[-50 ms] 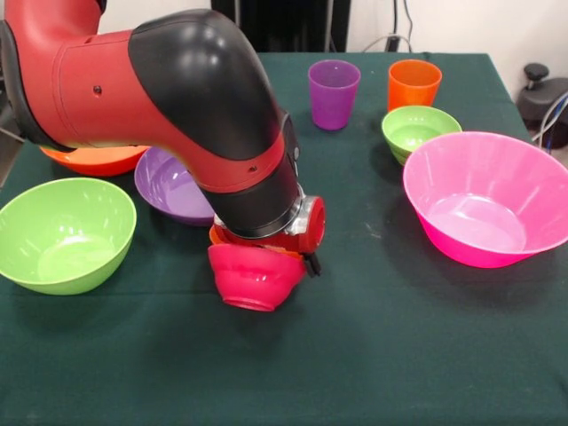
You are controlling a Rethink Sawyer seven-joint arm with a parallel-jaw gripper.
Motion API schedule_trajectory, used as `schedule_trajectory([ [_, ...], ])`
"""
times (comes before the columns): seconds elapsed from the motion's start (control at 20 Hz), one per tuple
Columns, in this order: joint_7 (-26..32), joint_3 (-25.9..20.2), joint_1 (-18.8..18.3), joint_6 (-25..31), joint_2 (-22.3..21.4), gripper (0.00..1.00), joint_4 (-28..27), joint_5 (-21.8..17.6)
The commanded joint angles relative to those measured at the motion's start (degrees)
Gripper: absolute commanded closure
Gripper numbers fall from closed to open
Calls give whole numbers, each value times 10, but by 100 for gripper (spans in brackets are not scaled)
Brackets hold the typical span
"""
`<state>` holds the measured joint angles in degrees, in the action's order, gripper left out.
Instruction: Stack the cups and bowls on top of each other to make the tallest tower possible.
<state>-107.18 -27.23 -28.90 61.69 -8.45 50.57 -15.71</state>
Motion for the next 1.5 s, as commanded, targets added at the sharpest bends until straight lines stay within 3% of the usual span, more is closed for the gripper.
schedule_trajectory([
  [0.05, -27, 29, 10, -23, 19, 0, -18, -16],
  [0.45, -20, 34, 10, -25, 14, 0, -22, -21],
  [0.85, 37, 42, 21, 9, 26, 0, -75, -47],
  [1.0, 46, 47, 20, 1, 19, 0, -57, -47],
  [1.05, 46, 50, 21, -2, 17, 100, -53, -46],
  [1.5, 45, 52, 15, -8, 9, 100, -30, -39],
])
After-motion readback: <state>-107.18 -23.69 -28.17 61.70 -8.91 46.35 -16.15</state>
